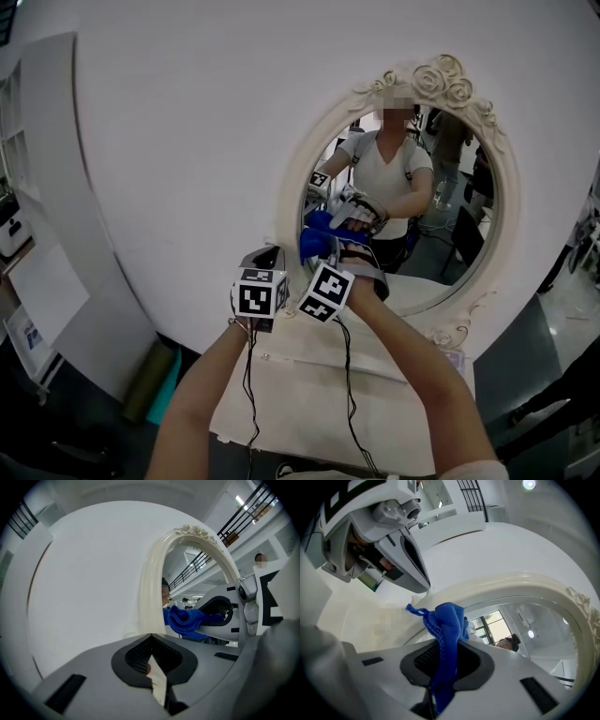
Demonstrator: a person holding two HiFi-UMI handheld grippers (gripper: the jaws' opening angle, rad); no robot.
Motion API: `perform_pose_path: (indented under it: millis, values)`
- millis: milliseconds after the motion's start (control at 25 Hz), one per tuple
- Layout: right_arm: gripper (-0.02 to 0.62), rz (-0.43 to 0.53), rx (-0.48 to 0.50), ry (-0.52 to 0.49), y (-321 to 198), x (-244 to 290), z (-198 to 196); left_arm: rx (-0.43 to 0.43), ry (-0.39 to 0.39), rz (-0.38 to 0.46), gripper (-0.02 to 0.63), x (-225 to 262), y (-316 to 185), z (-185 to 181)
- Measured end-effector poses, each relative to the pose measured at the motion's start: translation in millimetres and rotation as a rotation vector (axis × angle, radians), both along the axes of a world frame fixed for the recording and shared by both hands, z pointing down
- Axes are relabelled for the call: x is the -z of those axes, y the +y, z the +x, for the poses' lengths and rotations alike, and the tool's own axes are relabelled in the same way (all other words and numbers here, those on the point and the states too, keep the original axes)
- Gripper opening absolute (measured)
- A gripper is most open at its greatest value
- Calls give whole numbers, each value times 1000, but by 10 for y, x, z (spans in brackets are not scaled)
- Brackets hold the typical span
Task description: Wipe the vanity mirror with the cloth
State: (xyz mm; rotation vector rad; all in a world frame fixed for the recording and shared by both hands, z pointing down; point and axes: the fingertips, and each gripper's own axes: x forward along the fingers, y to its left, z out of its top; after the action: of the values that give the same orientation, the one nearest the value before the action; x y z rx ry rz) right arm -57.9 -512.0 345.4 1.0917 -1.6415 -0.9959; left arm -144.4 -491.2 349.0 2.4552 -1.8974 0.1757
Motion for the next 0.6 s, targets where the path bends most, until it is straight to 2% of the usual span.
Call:
perform_pose_path:
  millis: [600]
  values:
    - [66,-168,-18,91,90,-1328,321,-38,28,-156,3,-1060,172,263]
